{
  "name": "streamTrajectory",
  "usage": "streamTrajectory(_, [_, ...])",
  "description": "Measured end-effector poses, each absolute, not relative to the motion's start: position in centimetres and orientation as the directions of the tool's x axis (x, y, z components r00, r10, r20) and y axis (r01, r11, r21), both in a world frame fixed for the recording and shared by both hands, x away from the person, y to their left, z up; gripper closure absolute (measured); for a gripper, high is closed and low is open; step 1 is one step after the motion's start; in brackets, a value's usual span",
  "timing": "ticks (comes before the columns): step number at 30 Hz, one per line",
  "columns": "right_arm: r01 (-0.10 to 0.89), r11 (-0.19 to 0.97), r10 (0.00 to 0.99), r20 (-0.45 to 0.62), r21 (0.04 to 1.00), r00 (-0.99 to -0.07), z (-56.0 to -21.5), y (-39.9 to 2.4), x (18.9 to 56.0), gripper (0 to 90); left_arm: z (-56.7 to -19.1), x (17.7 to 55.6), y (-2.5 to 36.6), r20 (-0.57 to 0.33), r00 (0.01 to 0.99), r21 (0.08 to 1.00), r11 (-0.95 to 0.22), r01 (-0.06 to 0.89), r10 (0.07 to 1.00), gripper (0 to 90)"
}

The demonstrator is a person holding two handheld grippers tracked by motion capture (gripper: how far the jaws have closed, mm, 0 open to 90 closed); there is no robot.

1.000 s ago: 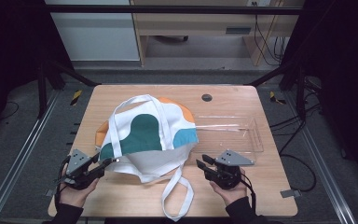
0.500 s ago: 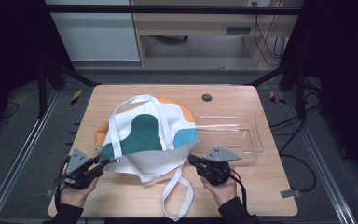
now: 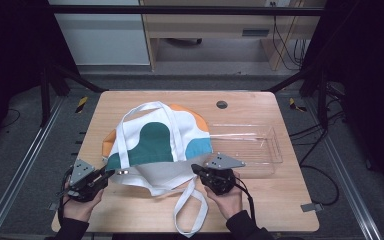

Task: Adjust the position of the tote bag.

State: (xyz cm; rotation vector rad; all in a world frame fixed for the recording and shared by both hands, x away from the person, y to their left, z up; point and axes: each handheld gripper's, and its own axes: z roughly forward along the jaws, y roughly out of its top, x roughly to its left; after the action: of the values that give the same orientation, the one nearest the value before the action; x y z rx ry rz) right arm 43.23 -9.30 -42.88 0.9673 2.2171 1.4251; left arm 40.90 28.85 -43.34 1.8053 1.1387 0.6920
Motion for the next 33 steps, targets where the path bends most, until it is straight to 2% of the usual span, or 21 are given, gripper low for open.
streamTrajectory(19, [0.329,0.319,0.672,0.033,0.889,-0.740,-43.3,-4.1,43.7,90.0,-43.4,41.0,29.6,-0.003,0.413,0.886,-0.189,0.424,0.911,82.0])
streamTrajectory(33, [0.349,0.319,0.670,0.051,0.881,-0.741,-45.1,-1.7,43.9,90.0,-43.4,41.1,29.7,-0.003,0.410,0.885,-0.188,0.425,0.912,81.9])
